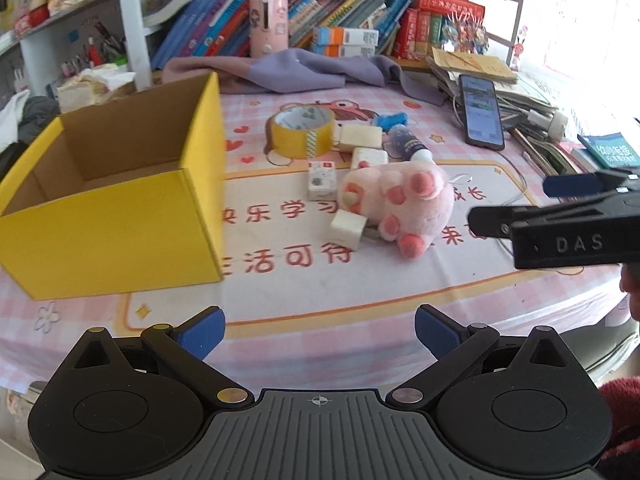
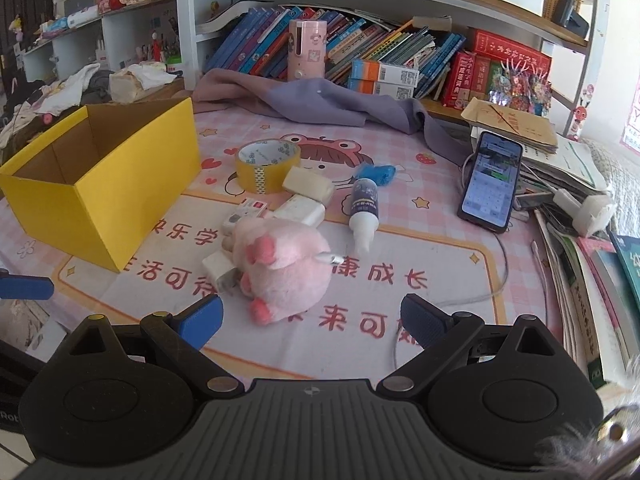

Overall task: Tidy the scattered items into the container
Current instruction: 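Close right gripper on pink plush pig while left tool nears white charger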

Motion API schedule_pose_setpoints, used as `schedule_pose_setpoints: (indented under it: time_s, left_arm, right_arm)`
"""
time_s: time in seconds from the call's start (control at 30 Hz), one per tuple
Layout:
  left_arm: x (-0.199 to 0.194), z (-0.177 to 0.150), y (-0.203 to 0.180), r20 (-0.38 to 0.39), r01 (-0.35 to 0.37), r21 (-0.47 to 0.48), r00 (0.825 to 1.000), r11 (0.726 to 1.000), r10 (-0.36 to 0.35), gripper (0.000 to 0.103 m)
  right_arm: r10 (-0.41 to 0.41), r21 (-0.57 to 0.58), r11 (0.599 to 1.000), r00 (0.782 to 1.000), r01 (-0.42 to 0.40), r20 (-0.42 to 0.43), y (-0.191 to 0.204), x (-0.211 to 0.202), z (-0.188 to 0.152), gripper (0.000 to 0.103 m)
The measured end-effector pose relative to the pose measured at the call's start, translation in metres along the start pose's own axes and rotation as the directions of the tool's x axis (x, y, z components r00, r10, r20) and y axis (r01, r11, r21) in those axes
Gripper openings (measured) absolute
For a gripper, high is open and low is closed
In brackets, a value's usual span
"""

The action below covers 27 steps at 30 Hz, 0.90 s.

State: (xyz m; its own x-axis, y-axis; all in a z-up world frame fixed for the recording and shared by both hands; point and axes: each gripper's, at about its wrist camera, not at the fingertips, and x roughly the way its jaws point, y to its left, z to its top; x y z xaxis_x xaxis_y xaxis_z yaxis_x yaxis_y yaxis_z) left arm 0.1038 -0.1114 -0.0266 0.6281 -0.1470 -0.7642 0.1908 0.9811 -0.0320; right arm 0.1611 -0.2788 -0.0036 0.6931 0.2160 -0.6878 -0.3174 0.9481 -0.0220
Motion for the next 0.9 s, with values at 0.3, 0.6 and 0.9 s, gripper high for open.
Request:
schedule_pose_setpoints:
  time_s: [0.3, 0.6, 0.9]
  left_arm:
    - [0.021, 0.017, -0.021, -0.042, -0.013, 0.000, 0.999, 1.000, 0.013, 0.101]
    - [0.031, 0.027, -0.023, -0.084, -0.079, -0.036, 0.994, 0.996, 0.076, 0.098]
    - [0.039, 0.035, -0.026, -0.116, -0.133, -0.053, 0.985, 0.990, 0.126, 0.098]
  right_arm:
    - [0.084, -0.065, 0.994, 0.995, -0.087, -0.044, -0.016, 0.035, 0.020, 0.097]
    - [0.185, -0.118, 0.973, 0.974, -0.200, -0.129, -0.014, 0.080, 0.040, 0.098]
    - [0.249, -0.142, 0.948, 0.944, -0.283, -0.215, -0.010, 0.117, 0.047, 0.089]
